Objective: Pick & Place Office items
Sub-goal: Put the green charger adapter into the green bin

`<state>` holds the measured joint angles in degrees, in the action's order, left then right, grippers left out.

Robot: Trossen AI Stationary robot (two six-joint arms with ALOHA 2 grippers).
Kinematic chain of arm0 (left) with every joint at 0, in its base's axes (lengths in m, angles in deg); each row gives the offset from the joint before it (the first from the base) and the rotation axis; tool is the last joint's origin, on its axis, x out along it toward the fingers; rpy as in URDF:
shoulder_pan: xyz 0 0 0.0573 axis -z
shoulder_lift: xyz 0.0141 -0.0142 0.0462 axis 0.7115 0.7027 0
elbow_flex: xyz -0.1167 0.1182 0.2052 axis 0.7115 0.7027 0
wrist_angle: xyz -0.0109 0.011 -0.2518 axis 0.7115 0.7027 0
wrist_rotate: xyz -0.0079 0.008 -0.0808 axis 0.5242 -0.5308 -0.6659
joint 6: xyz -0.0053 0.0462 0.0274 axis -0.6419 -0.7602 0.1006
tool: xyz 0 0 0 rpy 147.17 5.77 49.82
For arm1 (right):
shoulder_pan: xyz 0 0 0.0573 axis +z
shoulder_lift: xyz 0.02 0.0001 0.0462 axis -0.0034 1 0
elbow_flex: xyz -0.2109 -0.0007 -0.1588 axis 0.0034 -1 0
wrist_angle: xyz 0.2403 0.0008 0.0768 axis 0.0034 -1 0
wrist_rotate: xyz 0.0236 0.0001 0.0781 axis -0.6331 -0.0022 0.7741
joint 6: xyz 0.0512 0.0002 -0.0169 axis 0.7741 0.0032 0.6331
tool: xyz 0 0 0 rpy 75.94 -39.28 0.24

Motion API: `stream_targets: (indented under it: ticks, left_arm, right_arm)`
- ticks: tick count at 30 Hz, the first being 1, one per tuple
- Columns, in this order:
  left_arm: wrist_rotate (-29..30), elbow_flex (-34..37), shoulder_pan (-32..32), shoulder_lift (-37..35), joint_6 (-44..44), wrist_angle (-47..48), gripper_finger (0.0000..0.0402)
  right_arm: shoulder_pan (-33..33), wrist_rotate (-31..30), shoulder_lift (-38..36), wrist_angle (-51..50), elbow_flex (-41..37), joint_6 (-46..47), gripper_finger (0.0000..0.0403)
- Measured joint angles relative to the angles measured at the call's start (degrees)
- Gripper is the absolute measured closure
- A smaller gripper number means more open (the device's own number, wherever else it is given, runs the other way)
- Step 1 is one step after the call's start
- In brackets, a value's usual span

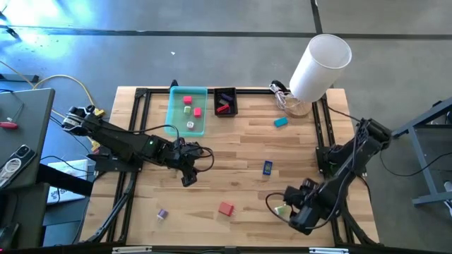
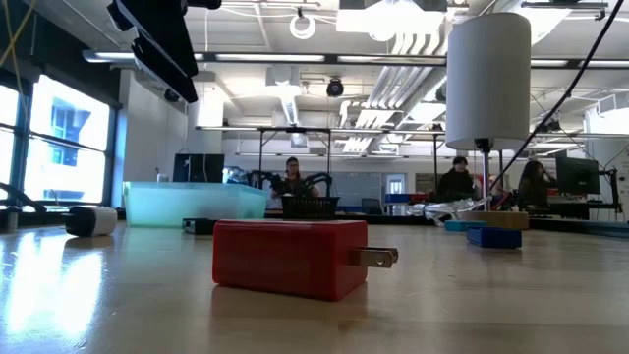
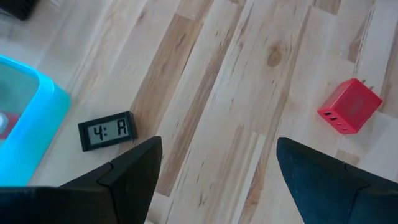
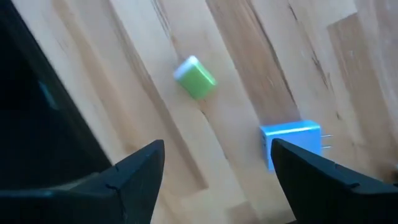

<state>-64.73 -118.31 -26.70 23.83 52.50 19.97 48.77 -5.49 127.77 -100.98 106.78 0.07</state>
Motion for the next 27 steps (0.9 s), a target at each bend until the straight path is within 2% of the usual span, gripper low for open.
stream_targets:
  ticks: [3,8,20,27]
  left_arm:
    - [0.0,0.0,-0.1,0.0,0.0,-0.1,0.0093]
    - [0.1,0.0,-0.1,0.0,0.0,-0.1,0.0093]
    - [0.4,0.0,-0.1,0.0,-0.1,-0.1,0.0093]
    - [0.7,0.0,-0.2,0.0,-0.1,-0.2,0.0093]
  right_arm:
    - [0.6,0.0,2.4,-1.1,0.0,-3.2,0.0121]
    - [0.9,1.1,6.8,-1.4,0.0,-3.1,0.0121]
    - [-0.3,-2.0,14.8,-0.4,0.0,-24.2,0.0121]
    - [-3.5,-1.8,15.4,0.1,0.0,-22.7,0.0121]
